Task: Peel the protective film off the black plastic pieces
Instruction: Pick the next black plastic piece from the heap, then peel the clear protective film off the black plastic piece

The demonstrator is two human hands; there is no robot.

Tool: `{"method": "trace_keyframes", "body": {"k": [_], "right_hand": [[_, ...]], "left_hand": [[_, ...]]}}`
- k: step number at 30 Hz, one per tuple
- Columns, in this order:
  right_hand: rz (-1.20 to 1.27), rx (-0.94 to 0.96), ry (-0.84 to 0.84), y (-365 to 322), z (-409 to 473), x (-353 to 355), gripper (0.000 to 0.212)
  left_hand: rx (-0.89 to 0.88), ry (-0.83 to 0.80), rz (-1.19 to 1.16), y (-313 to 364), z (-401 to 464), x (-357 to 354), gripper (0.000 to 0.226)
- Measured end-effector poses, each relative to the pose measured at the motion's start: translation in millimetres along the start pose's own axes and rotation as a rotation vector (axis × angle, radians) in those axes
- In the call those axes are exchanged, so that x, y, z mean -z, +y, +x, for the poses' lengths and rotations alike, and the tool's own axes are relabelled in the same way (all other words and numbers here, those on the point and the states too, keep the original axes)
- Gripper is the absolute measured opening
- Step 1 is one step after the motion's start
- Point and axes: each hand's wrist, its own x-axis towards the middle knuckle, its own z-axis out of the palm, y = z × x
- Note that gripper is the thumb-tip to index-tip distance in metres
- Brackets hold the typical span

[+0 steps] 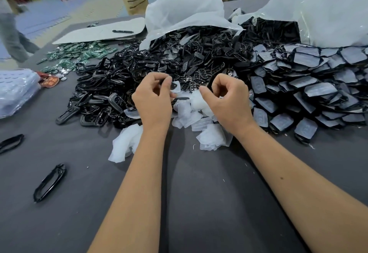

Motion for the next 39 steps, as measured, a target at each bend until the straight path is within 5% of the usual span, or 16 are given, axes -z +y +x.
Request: {"method": "trace_keyframes", "body": {"k": [6,11,16,24,31,39], "right_hand": [[0.01,-0.019,0.011,1,-1,-2,0.024],[-0.032,-0.074,0.034,7,2,-2,0.007],[-0.021,-0.096,-0.008,11,3,-6,0.015],[-0.091,-0.071,-0.073,16,5,-9,0.018],[-0.107,-0.072,-0.08,15,5,-10,0.015],[-0.039,-0.102,-0.071,13,4,-8,0.027]], "left_hand": [[-0.065,-0.22,0.044,6,-2,-5,0.033],[-0.14,-0.134,0.192,8,-3,-9,0.025],[-0.26,-0.16,0.482,10,10,-25,0.019],[0.113,-0.471,1.044,1,58,-40,0.056],[0.022,-0.269,0.764,-2,59,-31,0.026],[0.019,-0.164,0.206,4,40,-13,0.037]]}}
